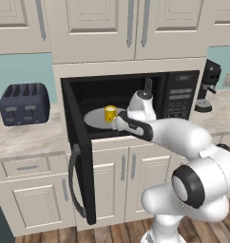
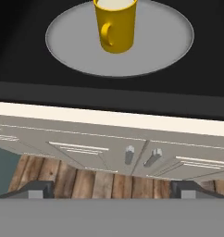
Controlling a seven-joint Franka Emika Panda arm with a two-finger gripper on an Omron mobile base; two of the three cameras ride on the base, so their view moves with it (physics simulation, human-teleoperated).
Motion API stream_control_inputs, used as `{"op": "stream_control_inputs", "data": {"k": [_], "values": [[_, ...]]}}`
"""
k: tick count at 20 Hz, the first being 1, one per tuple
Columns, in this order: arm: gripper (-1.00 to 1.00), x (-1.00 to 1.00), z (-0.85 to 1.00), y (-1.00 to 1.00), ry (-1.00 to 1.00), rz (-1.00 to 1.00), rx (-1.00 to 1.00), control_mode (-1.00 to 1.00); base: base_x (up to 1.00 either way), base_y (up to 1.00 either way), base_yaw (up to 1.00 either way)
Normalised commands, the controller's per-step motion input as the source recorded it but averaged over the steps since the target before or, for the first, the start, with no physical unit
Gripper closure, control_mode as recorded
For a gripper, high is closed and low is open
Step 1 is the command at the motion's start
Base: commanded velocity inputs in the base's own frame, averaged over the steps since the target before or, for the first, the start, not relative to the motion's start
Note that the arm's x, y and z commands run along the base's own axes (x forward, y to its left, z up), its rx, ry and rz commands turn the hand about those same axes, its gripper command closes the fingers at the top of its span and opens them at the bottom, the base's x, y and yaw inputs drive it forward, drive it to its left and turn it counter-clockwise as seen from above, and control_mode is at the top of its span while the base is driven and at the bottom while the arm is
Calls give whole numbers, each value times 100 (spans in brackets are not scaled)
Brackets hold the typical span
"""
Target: Pick the mug from the counter and place it inside the microwave. Then close the microwave.
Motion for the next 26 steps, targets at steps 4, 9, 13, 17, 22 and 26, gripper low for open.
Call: {"op": "stream_control_inputs", "data": {"k": [4,9,13,17,22,26], "values": [[-100,-62,35,-11,4,0,0,-100,0,0,0],[-100,-59,26,-3,3,0,0,-100,0,0,0],[-100,-65,8,0,0,0,0,-100,0,0,0],[-100,-67,2,0,-9,0,0,-100,0,0,0],[-100,-61,3,0,-20,0,0,-100,0,0,0],[-100,-37,19,0,-19,0,0,-100,0,0,0]]}}
